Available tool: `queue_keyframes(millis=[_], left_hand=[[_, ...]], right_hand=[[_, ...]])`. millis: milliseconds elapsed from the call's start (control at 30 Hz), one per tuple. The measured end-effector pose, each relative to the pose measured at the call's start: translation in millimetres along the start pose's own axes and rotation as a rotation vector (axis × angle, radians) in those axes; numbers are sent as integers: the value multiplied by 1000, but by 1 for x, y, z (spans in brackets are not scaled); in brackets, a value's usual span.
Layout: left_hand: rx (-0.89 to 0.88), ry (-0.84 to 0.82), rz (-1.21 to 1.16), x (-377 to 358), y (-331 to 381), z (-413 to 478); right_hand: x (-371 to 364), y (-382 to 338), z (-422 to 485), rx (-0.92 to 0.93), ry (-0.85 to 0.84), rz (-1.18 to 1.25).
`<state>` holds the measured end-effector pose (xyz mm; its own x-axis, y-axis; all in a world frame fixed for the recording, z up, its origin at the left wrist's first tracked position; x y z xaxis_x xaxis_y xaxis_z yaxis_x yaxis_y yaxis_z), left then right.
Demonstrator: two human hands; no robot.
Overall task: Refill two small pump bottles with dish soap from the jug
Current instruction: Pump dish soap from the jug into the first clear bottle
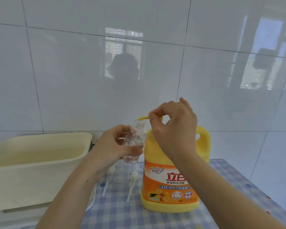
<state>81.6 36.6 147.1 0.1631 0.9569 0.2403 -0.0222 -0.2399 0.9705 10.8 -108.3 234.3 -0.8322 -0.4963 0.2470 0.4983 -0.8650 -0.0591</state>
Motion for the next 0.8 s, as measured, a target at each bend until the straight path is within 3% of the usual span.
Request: queue_keyframes(millis=[333, 800], left_hand=[[-21, 16, 4, 4, 2, 0], [-8, 4, 59, -2, -1, 0]], right_hand=[[1, -3, -8, 29, 97, 2], [-5, 0, -25, 76, 91, 12]])
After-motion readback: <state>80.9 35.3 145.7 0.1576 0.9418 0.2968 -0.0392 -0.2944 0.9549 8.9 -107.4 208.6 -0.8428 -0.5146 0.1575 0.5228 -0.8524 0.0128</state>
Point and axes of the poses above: each hand's wrist, its own z-axis towards the middle knuckle, its own x-axis out of the back of the hand, y = z × x, the point moved 8 cm from there along z, towards the middle knuckle, and after that the axes turned 15 degrees about x, right-handed, at the moved point
